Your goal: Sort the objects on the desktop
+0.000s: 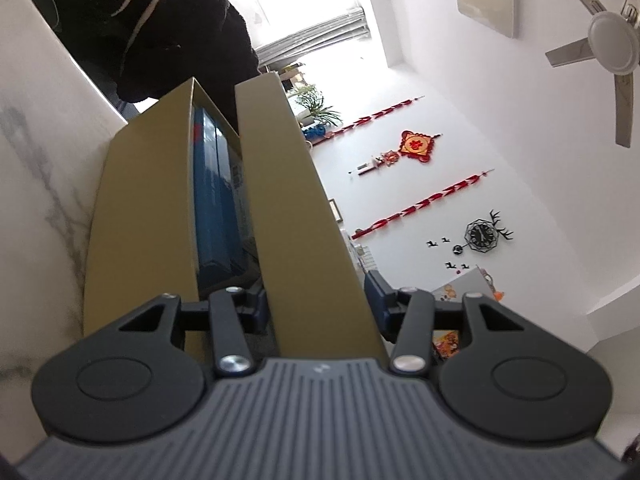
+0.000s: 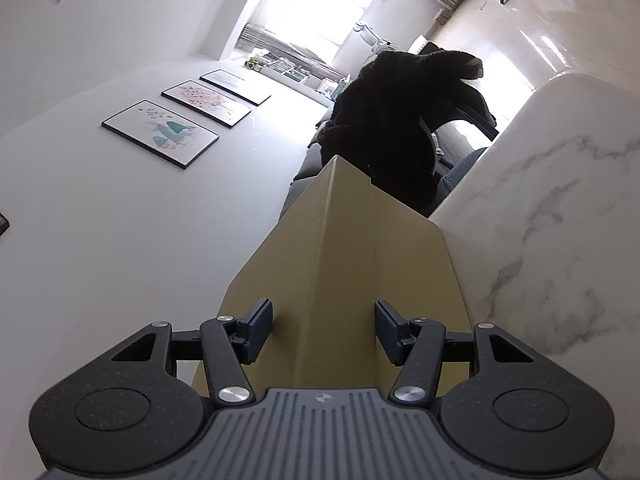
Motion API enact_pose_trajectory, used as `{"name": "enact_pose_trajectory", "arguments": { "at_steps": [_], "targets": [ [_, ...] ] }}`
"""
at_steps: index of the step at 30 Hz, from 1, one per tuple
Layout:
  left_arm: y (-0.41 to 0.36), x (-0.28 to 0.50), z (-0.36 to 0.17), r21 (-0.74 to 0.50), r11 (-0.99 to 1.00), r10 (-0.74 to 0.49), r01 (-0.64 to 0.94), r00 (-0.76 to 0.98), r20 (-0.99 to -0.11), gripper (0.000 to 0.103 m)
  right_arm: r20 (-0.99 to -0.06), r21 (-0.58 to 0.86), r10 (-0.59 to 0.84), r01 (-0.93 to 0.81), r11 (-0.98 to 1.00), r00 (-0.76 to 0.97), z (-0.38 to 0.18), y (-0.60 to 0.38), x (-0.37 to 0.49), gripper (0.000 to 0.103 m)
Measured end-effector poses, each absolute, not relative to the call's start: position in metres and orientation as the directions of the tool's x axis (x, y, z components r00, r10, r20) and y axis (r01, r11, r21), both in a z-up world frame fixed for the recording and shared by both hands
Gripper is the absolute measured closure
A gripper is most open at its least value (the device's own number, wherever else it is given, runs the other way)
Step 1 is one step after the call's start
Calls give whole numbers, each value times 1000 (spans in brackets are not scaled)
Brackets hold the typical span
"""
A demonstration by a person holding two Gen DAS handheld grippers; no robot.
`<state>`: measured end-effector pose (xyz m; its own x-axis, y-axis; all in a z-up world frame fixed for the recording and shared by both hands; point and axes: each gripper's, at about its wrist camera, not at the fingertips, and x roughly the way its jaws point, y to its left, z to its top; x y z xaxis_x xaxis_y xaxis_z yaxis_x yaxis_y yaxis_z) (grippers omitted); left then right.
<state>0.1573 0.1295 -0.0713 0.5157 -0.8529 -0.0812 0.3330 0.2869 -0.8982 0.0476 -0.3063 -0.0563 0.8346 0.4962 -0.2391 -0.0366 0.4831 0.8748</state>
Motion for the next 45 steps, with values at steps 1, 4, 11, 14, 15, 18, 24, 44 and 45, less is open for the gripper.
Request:
{"name": "enact_pose_trajectory", "arguments": {
  "at_steps": [1, 4, 11, 14, 15, 18, 24, 44, 45],
  "targets": [
    [129, 157, -71, -897, 292, -851, 333, 518, -85, 57, -241, 876, 497, -34, 482, 834, -57, -306, 48, 44],
    [129, 157, -71, -891, 306, -846, 335, 524, -94, 57, -242, 878, 498, -30, 478, 833, -60, -306, 50, 44],
    [129, 158, -68, -877, 346, -830, 333, 545, -120, 55, -243, 879, 505, -33, 476, 828, -62, -306, 55, 44],
    [128, 159, -67, -867, 369, -823, 334, 550, -139, 54, -250, 875, 500, -27, 483, 829, -62, -305, 58, 44],
    [127, 160, -67, -863, 378, -821, 335, 551, -146, 54, -254, 873, 498, -25, 487, 829, -62, -304, 59, 44],
    [125, 158, -62, -841, 411, -813, 352, 559, -163, 53, -266, 867, 492, -17, 498, 829, -64, -304, 61, 44],
    [122, 160, -59, -820, 448, -796, 355, 576, -185, 50, -275, 862, 486, -12, 507, 830, -64, -304, 63, 44],
    [114, 158, -45, -670, 619, -720, 411, 637, -275, 39, -304, 801, 429, -15, 598, 851, -55, -302, 66, 48],
    [114, 157, -44, -665, 624, -716, 409, 640, -279, 39, -309, 794, 423, -14, 608, 852, -53, -301, 66, 48]
  ]
}}
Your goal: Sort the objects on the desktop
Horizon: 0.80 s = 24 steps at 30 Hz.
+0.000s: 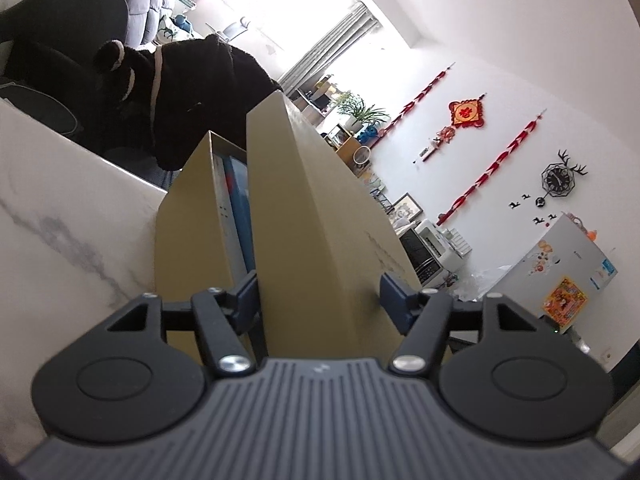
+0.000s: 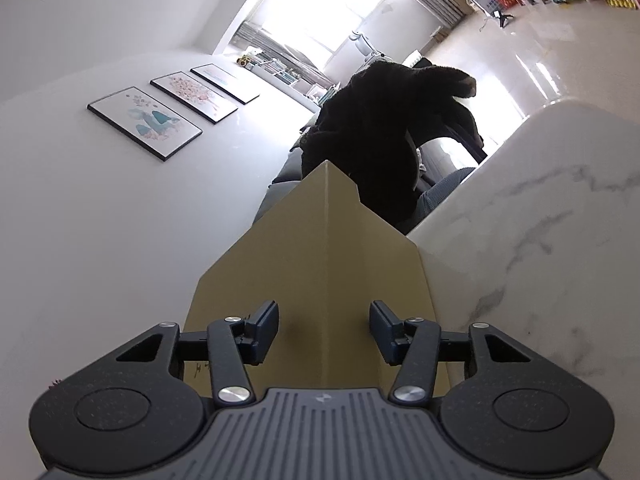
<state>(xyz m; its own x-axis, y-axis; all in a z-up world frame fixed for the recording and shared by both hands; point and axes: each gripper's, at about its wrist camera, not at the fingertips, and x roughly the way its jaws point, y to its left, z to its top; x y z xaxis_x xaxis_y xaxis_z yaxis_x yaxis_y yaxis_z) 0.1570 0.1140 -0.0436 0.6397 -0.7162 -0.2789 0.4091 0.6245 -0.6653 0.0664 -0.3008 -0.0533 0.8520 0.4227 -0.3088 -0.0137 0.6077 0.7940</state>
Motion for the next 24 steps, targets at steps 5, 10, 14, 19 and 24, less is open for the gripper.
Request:
{"name": "enact_pose_trajectory", "arguments": {
  "at_steps": [5, 10, 14, 19, 24],
  "targets": [
    [114, 154, -37, -613, 668, -690, 422, 659, -298, 38, -311, 776, 401, -13, 631, 862, -50, -299, 58, 48],
    [112, 155, -31, -572, 696, -675, 435, 669, -313, 37, -286, 785, 396, -24, 620, 872, -52, -304, 34, 42],
    [114, 154, -30, -527, 747, -628, 405, 692, -358, 32, -268, 785, 397, -40, 618, 878, -54, -312, 9, 34],
    [125, 147, -29, -531, 752, -619, 390, 695, -367, 32, -260, 766, 427, -84, 637, 866, -54, -316, -17, 30],
    [130, 133, -31, -600, 713, -631, 363, 705, -324, 32, -220, 797, 443, -101, 595, 869, -60, -309, -29, 30]
  ]
}}
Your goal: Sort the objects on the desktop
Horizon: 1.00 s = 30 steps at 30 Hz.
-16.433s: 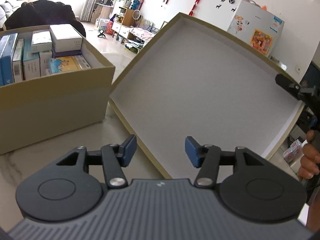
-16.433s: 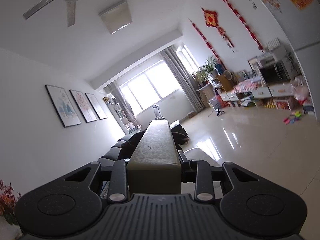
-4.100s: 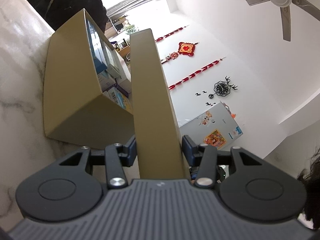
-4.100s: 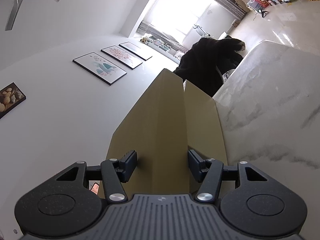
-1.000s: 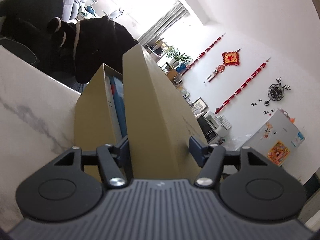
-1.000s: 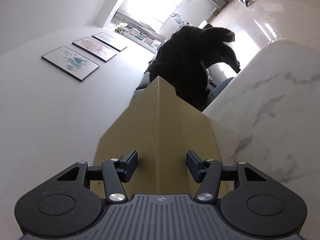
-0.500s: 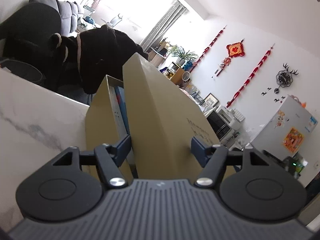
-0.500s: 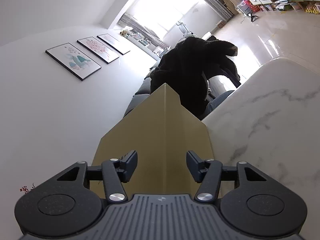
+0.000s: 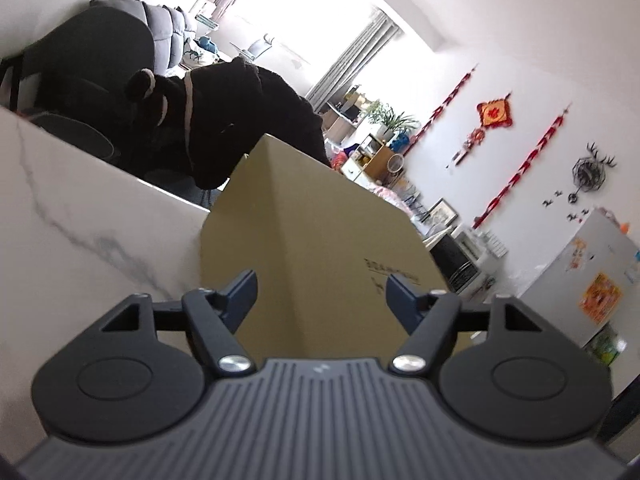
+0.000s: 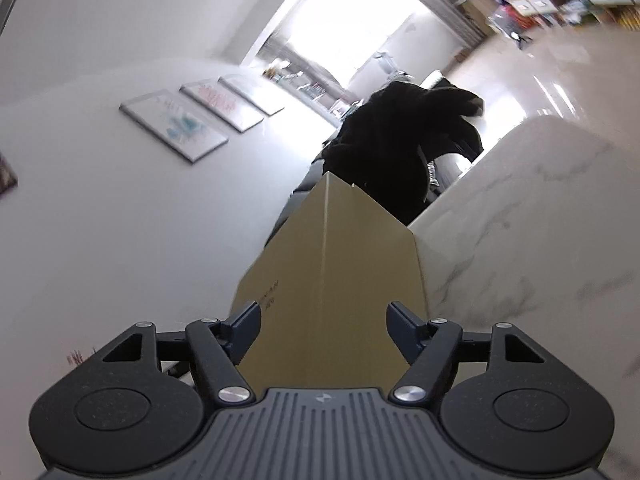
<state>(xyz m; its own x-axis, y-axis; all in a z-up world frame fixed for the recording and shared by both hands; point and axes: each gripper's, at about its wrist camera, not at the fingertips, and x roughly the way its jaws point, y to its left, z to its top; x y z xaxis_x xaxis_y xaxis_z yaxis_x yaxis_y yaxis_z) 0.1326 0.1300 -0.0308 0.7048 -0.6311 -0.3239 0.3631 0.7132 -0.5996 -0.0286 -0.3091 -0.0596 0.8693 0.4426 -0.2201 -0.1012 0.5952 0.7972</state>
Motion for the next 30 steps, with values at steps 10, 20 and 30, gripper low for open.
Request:
{"name": "enact_pose_trajectory", "arguments": {
  "at_steps": [10, 20, 30],
  "targets": [
    [132, 97, -39, -491, 755, -621, 435, 715, -322, 32, -229, 801, 447, -94, 592, 864, -71, -303, -49, 30],
    [133, 75, -72, -508, 697, -692, 506, 661, -290, 32, -264, 773, 479, -113, 624, 837, -84, -292, -63, 30],
    [133, 73, -81, -539, 645, -733, 541, 639, -236, 37, -252, 775, 517, -149, 614, 818, -86, -284, -62, 39]
  ]
}}
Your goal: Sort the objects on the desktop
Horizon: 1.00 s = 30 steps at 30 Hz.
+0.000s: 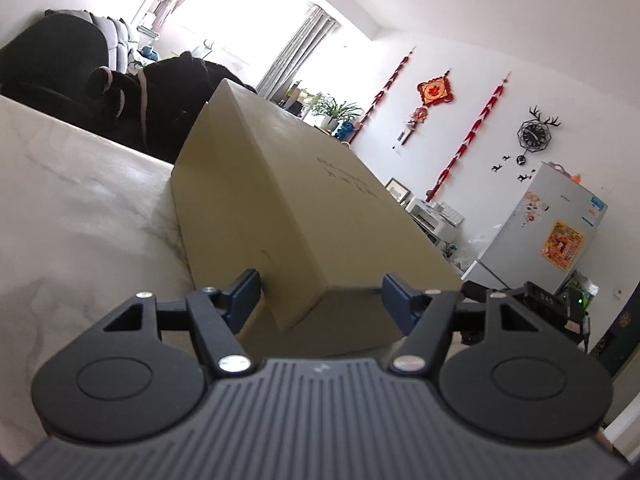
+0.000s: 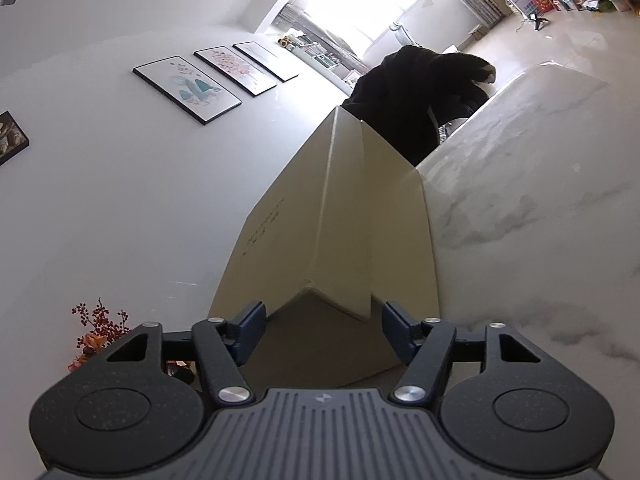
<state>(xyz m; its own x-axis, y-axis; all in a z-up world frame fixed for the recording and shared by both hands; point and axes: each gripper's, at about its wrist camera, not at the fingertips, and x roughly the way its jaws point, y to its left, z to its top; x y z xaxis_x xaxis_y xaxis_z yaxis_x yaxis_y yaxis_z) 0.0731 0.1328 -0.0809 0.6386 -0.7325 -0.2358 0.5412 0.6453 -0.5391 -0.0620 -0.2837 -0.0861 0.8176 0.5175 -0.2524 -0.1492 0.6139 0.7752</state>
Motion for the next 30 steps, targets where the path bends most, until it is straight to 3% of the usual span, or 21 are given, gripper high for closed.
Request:
{"name": "enact_pose_trajectory", "arguments": {
  "at_steps": [14, 30],
  "targets": [
    [131, 64, -90, -512, 660, -727, 550, 640, -249, 42, -244, 783, 533, -160, 602, 810, -88, -284, -66, 41],
    [131, 57, -72, -519, 666, -694, 536, 701, -167, 45, -240, 742, 503, -177, 646, 830, -59, -275, -66, 41]
  ]
}}
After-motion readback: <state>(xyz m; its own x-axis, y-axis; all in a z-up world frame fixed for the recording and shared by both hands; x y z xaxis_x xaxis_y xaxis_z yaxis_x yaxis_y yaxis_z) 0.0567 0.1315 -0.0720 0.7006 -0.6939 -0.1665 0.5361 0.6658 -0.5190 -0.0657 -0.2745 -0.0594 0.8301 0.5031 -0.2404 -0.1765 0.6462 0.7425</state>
